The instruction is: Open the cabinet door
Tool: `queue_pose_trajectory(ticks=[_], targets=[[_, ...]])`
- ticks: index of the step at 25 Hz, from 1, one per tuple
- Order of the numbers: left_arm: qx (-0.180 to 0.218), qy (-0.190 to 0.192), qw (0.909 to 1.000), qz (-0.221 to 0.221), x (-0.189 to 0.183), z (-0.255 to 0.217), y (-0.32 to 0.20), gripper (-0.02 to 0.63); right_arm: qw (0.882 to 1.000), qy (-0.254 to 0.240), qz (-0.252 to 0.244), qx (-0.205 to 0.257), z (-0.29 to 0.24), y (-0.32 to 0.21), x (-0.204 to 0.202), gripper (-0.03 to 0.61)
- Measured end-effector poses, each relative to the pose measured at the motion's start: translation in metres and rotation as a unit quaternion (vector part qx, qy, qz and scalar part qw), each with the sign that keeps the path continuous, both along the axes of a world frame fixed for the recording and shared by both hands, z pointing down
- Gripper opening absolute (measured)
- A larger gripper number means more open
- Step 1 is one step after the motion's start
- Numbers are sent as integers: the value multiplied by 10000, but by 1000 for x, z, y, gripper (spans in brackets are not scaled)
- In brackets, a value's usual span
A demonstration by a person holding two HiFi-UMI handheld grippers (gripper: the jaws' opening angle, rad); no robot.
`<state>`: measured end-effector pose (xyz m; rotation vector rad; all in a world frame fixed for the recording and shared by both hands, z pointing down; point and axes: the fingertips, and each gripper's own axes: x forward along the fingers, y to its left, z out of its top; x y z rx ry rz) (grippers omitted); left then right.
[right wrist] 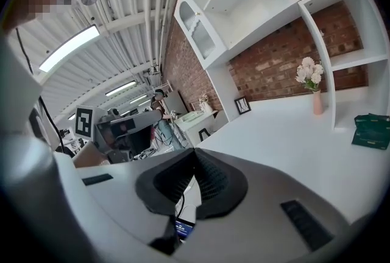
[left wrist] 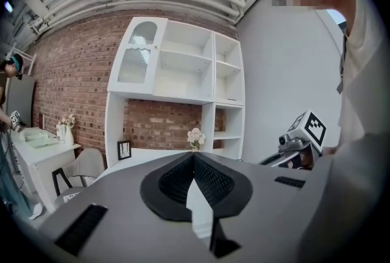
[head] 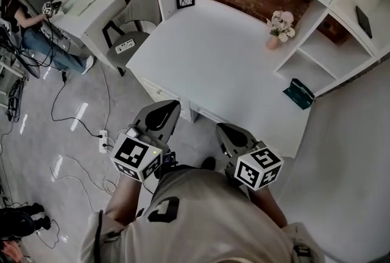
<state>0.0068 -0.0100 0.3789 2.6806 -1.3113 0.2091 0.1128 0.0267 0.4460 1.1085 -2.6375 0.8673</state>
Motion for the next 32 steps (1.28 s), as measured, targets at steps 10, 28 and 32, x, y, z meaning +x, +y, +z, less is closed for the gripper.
queue_pose_trajectory(ticks=[10,28,32], targets=[[151,-217,9996,-123,41,-13,-22,17,9996,-258,-93,5,-2,-18,46,23],[474,107,9976,-489,-44,-20,-103,17,9994,201,-263,43,-3,-91,-3,23],[396,195,9978,-493,-75,-14,-119,17,9969,573,-525,99,-3,-102,-37,23]])
